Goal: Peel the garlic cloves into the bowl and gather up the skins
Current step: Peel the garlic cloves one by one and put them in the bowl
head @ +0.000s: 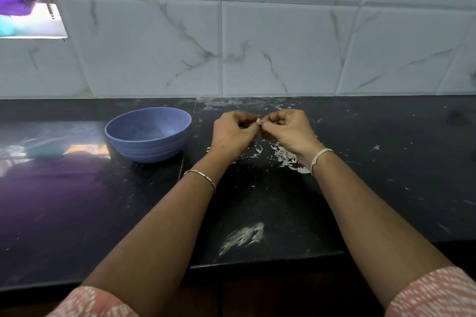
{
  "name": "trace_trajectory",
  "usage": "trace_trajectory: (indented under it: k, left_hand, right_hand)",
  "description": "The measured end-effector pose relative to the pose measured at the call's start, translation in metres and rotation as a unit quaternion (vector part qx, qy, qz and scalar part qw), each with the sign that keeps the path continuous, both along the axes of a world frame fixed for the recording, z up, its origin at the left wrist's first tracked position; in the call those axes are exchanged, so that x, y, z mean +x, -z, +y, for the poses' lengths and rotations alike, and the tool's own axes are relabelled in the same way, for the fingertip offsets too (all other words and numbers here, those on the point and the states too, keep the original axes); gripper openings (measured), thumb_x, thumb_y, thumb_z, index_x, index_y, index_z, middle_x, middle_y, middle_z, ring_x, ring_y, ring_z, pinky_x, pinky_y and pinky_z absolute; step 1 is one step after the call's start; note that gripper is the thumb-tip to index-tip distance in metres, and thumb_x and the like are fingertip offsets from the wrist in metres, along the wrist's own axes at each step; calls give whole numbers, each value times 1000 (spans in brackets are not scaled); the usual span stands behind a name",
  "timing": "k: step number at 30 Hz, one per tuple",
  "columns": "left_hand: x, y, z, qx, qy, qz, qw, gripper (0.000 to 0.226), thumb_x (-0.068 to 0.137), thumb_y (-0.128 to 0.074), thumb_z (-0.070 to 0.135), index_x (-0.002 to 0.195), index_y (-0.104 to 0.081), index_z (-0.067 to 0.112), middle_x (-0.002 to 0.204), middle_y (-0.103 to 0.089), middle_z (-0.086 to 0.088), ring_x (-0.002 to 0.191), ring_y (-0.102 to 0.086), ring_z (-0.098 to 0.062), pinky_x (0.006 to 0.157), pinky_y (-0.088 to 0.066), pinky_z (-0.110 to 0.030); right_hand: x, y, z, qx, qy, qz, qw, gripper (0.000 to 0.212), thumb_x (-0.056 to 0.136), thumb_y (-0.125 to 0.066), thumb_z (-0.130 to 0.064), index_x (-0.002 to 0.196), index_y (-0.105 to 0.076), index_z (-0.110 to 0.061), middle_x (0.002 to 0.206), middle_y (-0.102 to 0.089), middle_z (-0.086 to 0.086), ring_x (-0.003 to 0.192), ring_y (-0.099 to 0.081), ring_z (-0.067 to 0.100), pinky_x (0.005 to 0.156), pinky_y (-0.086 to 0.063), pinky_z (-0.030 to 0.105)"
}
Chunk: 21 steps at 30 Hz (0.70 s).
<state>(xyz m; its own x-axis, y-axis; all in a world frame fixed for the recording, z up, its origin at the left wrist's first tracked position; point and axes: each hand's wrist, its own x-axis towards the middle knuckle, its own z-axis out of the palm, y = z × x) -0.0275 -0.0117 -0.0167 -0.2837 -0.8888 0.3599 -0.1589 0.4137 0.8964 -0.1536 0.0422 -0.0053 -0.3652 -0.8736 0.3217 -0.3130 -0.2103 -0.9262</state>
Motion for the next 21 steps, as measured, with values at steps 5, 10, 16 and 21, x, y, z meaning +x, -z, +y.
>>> trace_trajectory:
  k: [5,10,16,21]
  left_hand:
    - [1,-2,2,77,34,60,995,10,88,-67,5,92,-73,12,87,-73,-13,77,-71,-24,68,-61,-35]
    - [3,-2,1,133,89,110,981,12,90,-66,4,100,-72,4,79,-70,-5,67,-66,-13,64,-60,-30]
    - [6,-1,1,141,135,124,973,20,91,-65,1,109,-68,7,86,-69,-8,68,-68,-11,62,-60,-26]
    - [5,1,-1,120,119,100,981,16,90,-65,-1,101,-69,10,82,-67,-7,69,-67,-12,61,-59,-25]
  right_hand:
    - [0,-1,0,1,-2,1,1000,4,83,-69,-2,79,-69,-4,66,-67,4,58,-64,9,57,-50,18]
    - [-4,-5,1,1,22,-9,1000,11,85,-63,-2,76,-66,-8,65,-65,1,58,-60,8,58,-50,17]
    - [-9,-6,3,-1,-9,-28,1000,7,85,-70,-8,79,-67,-8,71,-66,5,59,-59,9,62,-51,21]
    - [-11,0,1,-18,2,53,998,11,75,-80,-5,77,-70,-10,80,-71,6,72,-64,10,70,-54,21]
